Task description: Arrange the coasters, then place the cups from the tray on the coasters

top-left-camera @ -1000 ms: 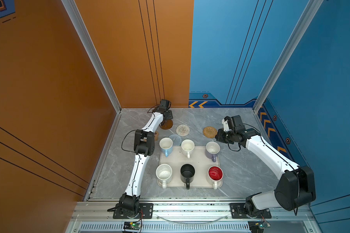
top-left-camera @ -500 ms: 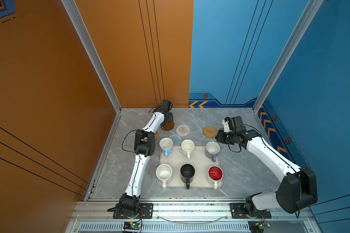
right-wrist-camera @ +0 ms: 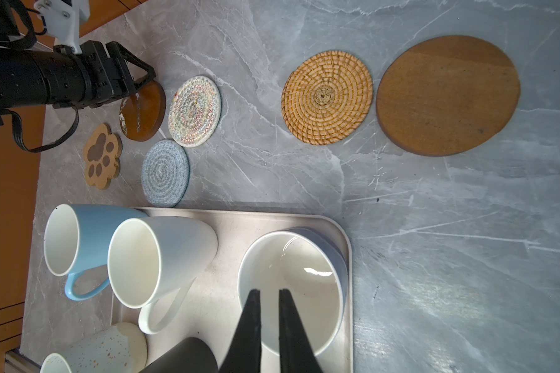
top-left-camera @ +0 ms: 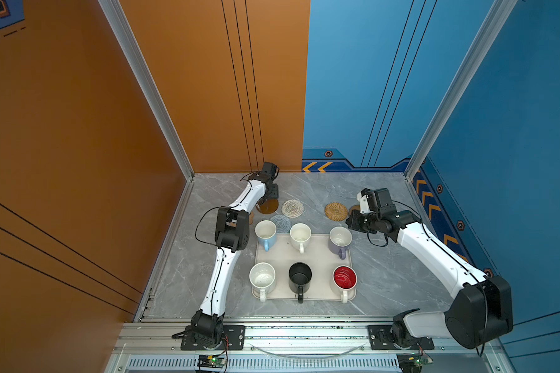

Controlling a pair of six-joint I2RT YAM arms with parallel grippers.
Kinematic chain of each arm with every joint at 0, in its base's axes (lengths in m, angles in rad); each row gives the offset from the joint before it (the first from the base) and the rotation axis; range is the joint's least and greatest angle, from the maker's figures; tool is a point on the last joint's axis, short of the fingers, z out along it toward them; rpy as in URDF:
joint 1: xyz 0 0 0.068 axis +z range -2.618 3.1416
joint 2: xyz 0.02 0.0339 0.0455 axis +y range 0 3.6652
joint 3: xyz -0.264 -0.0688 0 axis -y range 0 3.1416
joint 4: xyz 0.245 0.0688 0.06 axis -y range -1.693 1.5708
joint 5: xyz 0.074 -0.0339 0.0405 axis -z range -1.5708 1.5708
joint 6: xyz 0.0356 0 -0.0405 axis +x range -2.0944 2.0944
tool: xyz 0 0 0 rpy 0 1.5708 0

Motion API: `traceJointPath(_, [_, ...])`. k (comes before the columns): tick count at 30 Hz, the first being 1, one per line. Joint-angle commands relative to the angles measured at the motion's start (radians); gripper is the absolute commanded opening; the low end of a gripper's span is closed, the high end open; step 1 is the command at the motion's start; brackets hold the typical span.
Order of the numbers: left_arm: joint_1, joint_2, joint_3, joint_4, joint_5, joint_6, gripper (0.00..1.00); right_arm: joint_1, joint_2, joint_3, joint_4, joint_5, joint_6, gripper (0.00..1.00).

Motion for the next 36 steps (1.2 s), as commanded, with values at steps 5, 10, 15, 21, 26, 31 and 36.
traceJointPath(5, [-0.014,-0.017,-0.094,-0.128,-0.028,0.026,0.69,-0.002,-0.019,0.0,0.004,-0.004,0.0,0.11])
traceJointPath(10, [-0.021,-0.029,-0.114,-0.128,-0.032,0.029,0.69,-0.002,-0.023,0.012,0.002,-0.009,-0.005,0.12])
traceJointPath(15, [-0.031,-0.042,-0.143,-0.127,-0.038,0.029,0.68,-0.002,-0.028,0.013,-0.003,-0.01,-0.005,0.12])
traceJointPath(21, [-0.039,-0.061,-0.191,-0.126,-0.036,0.027,0.68,-0.001,-0.027,0.014,-0.002,-0.016,-0.007,0.12])
traceJointPath(26, [-0.046,-0.083,-0.225,-0.126,-0.027,0.02,0.68,0.001,-0.019,0.021,-0.002,-0.021,-0.007,0.12])
traceJointPath(31, [-0.052,-0.1,-0.255,-0.127,-0.029,0.017,0.68,0.008,-0.013,0.029,-0.002,-0.022,-0.01,0.12])
traceJointPath(36, [-0.056,-0.112,-0.28,-0.126,-0.032,0.014,0.68,0.015,-0.004,0.038,-0.004,-0.025,-0.012,0.12])
